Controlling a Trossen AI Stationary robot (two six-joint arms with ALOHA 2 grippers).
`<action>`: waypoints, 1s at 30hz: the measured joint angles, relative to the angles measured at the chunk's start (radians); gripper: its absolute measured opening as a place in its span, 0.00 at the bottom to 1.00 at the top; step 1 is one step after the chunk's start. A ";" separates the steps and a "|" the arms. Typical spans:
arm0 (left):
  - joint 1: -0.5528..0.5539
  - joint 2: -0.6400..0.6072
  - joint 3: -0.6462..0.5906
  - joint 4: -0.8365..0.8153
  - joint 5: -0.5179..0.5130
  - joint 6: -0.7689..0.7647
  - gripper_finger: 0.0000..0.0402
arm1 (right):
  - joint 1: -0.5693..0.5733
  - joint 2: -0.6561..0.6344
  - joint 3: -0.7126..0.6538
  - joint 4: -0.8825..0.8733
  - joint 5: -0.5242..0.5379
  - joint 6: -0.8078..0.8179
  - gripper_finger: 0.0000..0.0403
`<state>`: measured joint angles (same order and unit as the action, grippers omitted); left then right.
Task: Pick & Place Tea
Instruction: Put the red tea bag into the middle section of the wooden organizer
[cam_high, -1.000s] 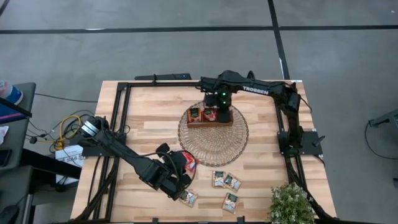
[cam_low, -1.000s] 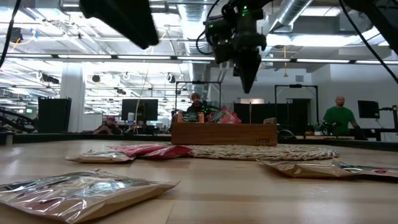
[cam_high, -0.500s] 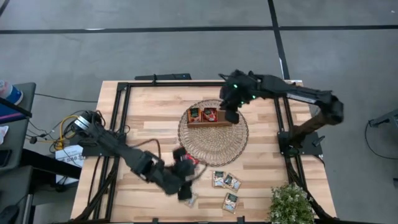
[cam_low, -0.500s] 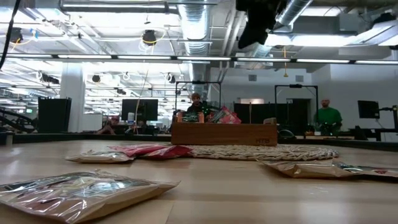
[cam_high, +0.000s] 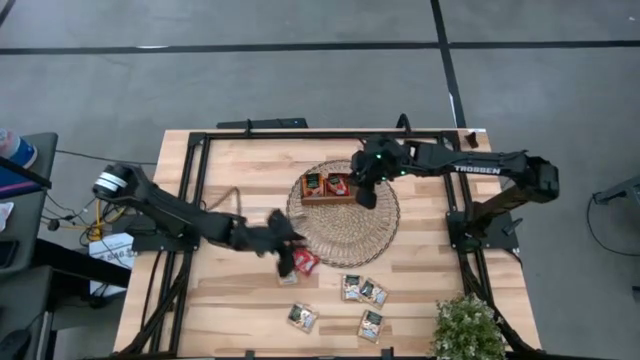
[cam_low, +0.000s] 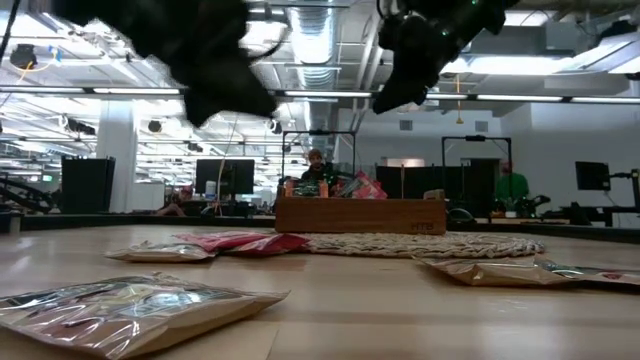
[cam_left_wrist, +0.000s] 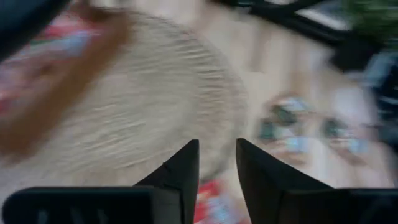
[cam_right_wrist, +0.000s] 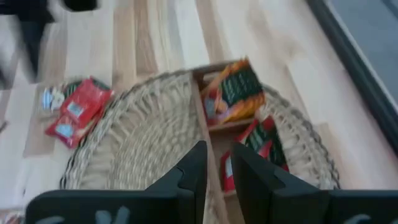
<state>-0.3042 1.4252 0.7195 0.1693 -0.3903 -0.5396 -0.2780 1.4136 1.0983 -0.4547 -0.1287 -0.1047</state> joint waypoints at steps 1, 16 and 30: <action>0.007 -0.042 -0.045 -0.001 -0.031 0.000 0.23 | -0.004 0.002 -0.007 0.017 -0.001 0.000 0.16; 0.151 -0.579 -0.260 -0.056 -0.014 0.242 0.21 | -0.036 0.182 -0.106 0.308 0.001 0.115 0.16; 0.148 -0.594 -0.261 -0.087 -0.031 0.319 0.21 | -0.039 0.198 -0.096 0.243 0.004 0.100 0.16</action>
<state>-0.1562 0.8314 0.4583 0.0826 -0.4212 -0.2203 -0.3167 1.6120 1.0019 -0.2115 -0.1251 -0.0051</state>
